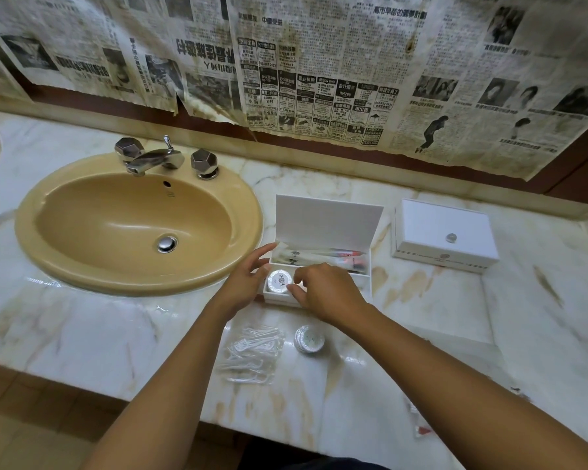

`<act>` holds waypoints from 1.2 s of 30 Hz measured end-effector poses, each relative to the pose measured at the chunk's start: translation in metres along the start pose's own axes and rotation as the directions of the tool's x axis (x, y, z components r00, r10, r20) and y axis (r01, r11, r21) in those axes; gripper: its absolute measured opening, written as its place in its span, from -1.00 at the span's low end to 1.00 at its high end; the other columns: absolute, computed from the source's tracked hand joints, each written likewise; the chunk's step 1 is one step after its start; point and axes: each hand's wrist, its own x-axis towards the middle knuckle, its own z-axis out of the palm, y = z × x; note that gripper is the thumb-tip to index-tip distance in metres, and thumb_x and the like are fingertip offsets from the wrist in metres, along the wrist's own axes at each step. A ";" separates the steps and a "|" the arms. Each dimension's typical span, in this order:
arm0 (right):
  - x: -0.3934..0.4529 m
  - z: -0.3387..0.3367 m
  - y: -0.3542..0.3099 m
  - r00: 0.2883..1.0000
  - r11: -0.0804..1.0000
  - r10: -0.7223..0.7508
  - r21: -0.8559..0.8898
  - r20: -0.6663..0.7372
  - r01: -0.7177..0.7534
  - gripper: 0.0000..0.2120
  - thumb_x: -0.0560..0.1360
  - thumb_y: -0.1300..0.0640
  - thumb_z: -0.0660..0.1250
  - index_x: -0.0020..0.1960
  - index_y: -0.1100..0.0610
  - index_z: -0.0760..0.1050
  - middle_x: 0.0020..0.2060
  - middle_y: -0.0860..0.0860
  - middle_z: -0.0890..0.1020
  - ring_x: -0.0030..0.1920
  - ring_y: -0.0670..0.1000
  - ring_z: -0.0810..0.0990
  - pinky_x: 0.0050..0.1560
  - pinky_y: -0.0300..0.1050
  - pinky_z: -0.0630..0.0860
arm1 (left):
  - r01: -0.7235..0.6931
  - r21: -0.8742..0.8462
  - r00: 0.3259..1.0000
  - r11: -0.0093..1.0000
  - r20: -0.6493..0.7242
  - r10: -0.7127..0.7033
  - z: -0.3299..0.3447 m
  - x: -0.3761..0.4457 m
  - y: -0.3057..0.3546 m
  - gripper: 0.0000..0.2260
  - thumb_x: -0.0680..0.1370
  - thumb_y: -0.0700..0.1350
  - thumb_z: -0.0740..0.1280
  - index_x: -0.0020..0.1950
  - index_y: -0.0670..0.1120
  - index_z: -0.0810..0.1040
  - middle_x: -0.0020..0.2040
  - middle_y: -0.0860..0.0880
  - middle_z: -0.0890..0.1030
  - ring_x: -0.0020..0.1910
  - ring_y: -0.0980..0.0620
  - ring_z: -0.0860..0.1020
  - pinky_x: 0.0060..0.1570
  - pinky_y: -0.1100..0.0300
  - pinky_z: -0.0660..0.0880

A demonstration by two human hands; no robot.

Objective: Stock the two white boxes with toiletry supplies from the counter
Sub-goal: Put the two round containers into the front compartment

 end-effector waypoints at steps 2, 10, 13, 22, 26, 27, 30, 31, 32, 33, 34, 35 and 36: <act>-0.007 -0.002 -0.001 0.999 0.999 -0.022 0.040 -0.037 0.024 -0.74 0.55 -0.06 0.23 0.11 0.03 0.58 -0.01 0.00 0.66 0.00 0.09 0.59 -0.10 -0.10 0.43 | -0.001 0.001 1.000 1.000 0.005 0.001 0.000 0.000 -0.001 -0.62 0.67 -0.15 0.15 0.42 0.23 0.39 0.31 0.18 0.47 0.31 0.24 0.41 0.03 0.34 0.39; -0.033 0.007 0.003 0.992 0.998 -0.020 0.060 0.124 0.013 -0.71 0.52 -0.06 0.27 0.18 0.01 0.55 0.08 0.00 0.62 0.06 0.08 0.57 0.00 -0.08 0.47 | 0.021 0.006 1.000 1.000 0.004 -0.021 0.000 0.005 -0.008 -0.64 0.67 -0.07 0.17 0.37 0.34 0.40 0.29 0.00 0.53 0.34 0.08 0.45 0.15 0.11 0.43; -0.041 0.014 0.006 0.978 0.999 -0.019 0.042 0.207 0.010 -0.63 0.48 -0.10 0.32 0.24 0.00 0.51 0.17 0.00 0.58 0.13 0.09 0.55 0.06 -0.07 0.46 | 0.025 0.005 1.000 1.000 -0.004 -0.025 0.001 0.004 -0.008 -0.64 0.67 -0.08 0.16 0.39 0.31 0.39 0.30 0.01 0.52 0.33 0.10 0.44 0.08 0.17 0.41; -0.049 0.025 0.006 0.957 0.998 -0.056 0.025 0.285 0.051 -0.65 0.44 0.03 0.38 0.19 0.07 0.48 0.13 0.04 0.51 0.09 0.13 0.54 -0.11 -0.11 0.41 | 0.028 0.004 1.000 1.000 -0.014 -0.028 0.002 0.002 -0.004 -0.63 0.68 -0.11 0.14 0.43 0.24 0.38 0.31 0.03 0.48 0.33 0.16 0.40 0.02 0.27 0.39; -0.049 0.025 0.006 0.958 0.998 -0.055 0.036 0.280 0.047 -0.71 0.45 0.06 0.35 0.15 0.11 0.49 0.09 0.05 0.51 0.06 0.14 0.54 -0.13 -0.11 0.42 | 0.024 0.003 1.000 1.000 -0.014 -0.024 0.003 0.001 -0.003 -0.63 0.68 -0.10 0.14 0.43 0.24 0.37 0.33 0.04 0.45 0.33 0.14 0.40 -0.03 0.34 0.37; -0.048 0.025 0.006 0.959 0.998 -0.060 0.039 0.277 0.051 -0.72 0.45 0.06 0.35 0.14 0.11 0.50 0.08 0.06 0.52 0.06 0.14 0.54 -0.12 -0.10 0.43 | 0.026 0.000 1.000 1.000 -0.014 -0.026 0.003 0.001 -0.003 -0.64 0.68 -0.10 0.14 0.43 0.24 0.37 0.33 0.03 0.46 0.33 0.13 0.40 -0.03 0.33 0.37; -0.045 0.020 0.004 0.965 0.997 -0.073 0.047 0.253 0.063 -0.70 0.45 0.02 0.34 0.15 0.10 0.51 0.07 0.06 0.53 0.06 0.13 0.54 -0.05 -0.06 0.48 | 0.027 -0.002 1.000 1.000 -0.012 -0.027 0.002 0.002 -0.004 -0.63 0.68 -0.09 0.15 0.42 0.27 0.37 0.33 0.00 0.47 0.35 0.11 0.40 0.03 0.22 0.39; -0.043 0.017 0.003 0.969 0.996 -0.076 0.052 0.236 0.066 -0.69 0.45 0.01 0.34 0.16 0.10 0.51 0.08 0.06 0.54 0.06 0.13 0.54 -0.03 -0.04 0.50 | 0.028 -0.001 1.000 1.000 -0.011 -0.028 0.002 0.002 -0.004 -0.63 0.67 -0.09 0.15 0.42 0.27 0.37 0.33 -0.01 0.48 0.36 0.11 0.40 0.05 0.19 0.39; -0.041 0.013 0.002 0.974 0.996 -0.079 0.053 0.211 0.069 -0.68 0.45 0.00 0.34 0.16 0.09 0.50 0.08 0.06 0.55 0.06 0.13 0.55 -0.01 -0.03 0.51 | 0.029 -0.002 1.000 1.000 -0.011 -0.029 0.002 0.002 -0.004 -0.63 0.67 -0.09 0.15 0.42 0.27 0.38 0.32 -0.01 0.48 0.35 0.11 0.40 0.06 0.19 0.38; -0.038 0.009 0.000 0.980 0.996 -0.078 0.053 0.181 0.070 -0.68 0.45 -0.02 0.34 0.16 0.07 0.51 0.07 0.05 0.57 0.06 0.12 0.55 0.00 -0.02 0.51 | 0.030 -0.005 0.999 1.000 -0.012 -0.030 0.002 0.002 -0.004 -0.63 0.67 -0.10 0.15 0.42 0.26 0.38 0.31 0.00 0.48 0.34 0.12 0.41 0.04 0.21 0.38; -0.035 0.006 -0.001 0.987 0.996 -0.073 0.054 0.144 0.065 -0.66 0.45 -0.05 0.34 0.17 0.06 0.51 0.06 0.04 0.59 0.06 0.12 0.56 0.00 -0.03 0.51 | 0.029 -0.009 1.000 1.000 -0.013 -0.029 0.002 0.002 -0.004 -0.63 0.67 -0.11 0.15 0.42 0.26 0.38 0.30 0.00 0.49 0.33 0.12 0.42 0.02 0.24 0.39; -0.032 0.002 -0.002 0.993 0.997 -0.062 0.057 0.105 0.056 -0.65 0.45 -0.08 0.34 0.18 0.04 0.50 0.06 0.03 0.60 0.07 0.11 0.56 0.00 -0.03 0.50 | 0.028 -0.013 1.000 1.000 -0.014 -0.028 0.003 0.002 -0.004 -0.63 0.67 -0.11 0.15 0.42 0.25 0.39 0.29 0.00 0.50 0.31 0.12 0.44 0.01 0.26 0.40; -0.028 -0.001 -0.003 0.997 0.997 -0.051 0.060 0.065 0.047 -0.64 0.45 -0.10 0.34 0.18 0.03 0.50 0.05 0.02 0.62 0.07 0.09 0.57 -0.01 -0.04 0.50 | 0.025 -0.019 1.000 1.000 -0.012 -0.025 0.003 0.002 -0.004 -0.63 0.67 -0.13 0.15 0.41 0.25 0.39 0.28 0.00 0.52 0.30 0.11 0.46 0.02 0.27 0.42</act>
